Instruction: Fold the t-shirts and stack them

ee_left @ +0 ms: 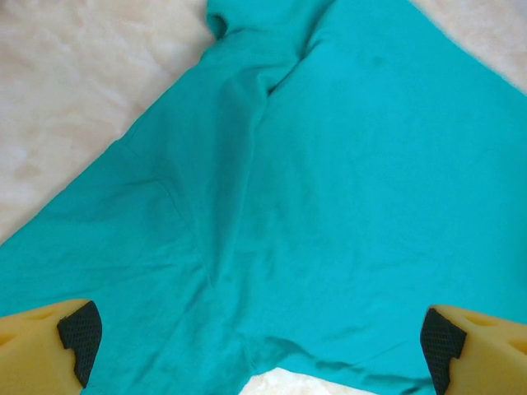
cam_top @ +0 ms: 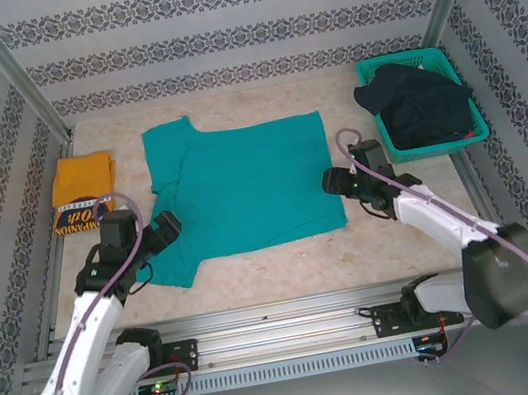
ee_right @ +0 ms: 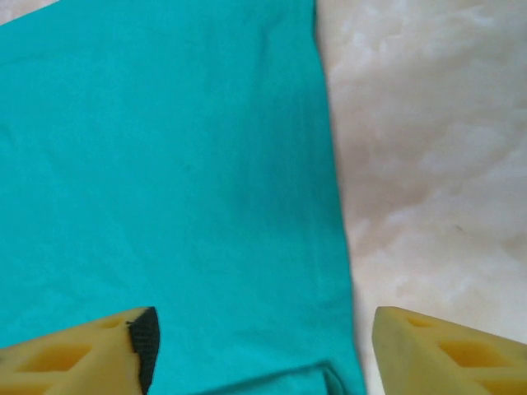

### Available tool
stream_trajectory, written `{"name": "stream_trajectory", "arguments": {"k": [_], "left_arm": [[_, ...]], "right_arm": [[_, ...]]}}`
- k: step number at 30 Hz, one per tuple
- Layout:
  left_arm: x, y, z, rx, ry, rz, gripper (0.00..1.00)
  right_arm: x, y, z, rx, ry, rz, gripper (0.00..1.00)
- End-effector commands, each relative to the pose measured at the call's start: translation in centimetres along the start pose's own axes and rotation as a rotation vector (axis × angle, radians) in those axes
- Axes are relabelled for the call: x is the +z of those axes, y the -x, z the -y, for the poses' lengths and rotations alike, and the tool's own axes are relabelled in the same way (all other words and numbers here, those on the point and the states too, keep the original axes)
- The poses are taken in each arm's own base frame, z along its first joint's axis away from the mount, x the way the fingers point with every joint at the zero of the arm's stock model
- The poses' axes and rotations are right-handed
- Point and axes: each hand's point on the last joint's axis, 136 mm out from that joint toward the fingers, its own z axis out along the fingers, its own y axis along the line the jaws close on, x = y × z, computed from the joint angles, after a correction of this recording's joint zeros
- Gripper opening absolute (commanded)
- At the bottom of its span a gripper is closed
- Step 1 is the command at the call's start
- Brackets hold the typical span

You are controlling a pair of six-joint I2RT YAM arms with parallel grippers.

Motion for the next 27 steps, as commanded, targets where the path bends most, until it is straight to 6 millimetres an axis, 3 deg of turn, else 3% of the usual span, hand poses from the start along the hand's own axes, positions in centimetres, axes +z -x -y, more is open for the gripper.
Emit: {"name": "stream_trajectory", "arguments": {"k": [1,5,7,9,12,21,27], "left_arm": [[2.9,0.1,-0.5,-0.081,0.08,-0.043,0.98],[6.5,2.1,0.2,-0.088,0.115,-0.047,0.84],[8.1,2.5,0.6,-0.089,0.123,-0.091,0.66],[9.2,2.1,0.6,-0.102,0.142,-0.144,0.54],[9.9,0.2,-0.8,-0.173,0.177,-0.182,0.51],[7.1,-7.5,-6.9,-0.364,0.348,-0.288,0.52],[4.3,-11.3,-9.9,-0.475,0.464,-0.341,0.54]], "right_arm": [[2.3,0.6,-2.5,-0.061,0.045,-0.036,0.64],[5.5,1.1,-4.9,-0.086,0.068,-0.086,0.62],[7.1,1.5,-5.8,-0.084,0.084,-0.103,0.6],[8.6,1.9,-6.5,-0.074,0.091,-0.12,0.6],[10.8,3.3,-7.3,-0.073,0.091,-0.12,0.6],[17.8,7.7,-7.7,0.083,0.1,-0.102,0.54],[20.9,10.3,-5.8,0.204,0.07,-0.09,0.53]]}}
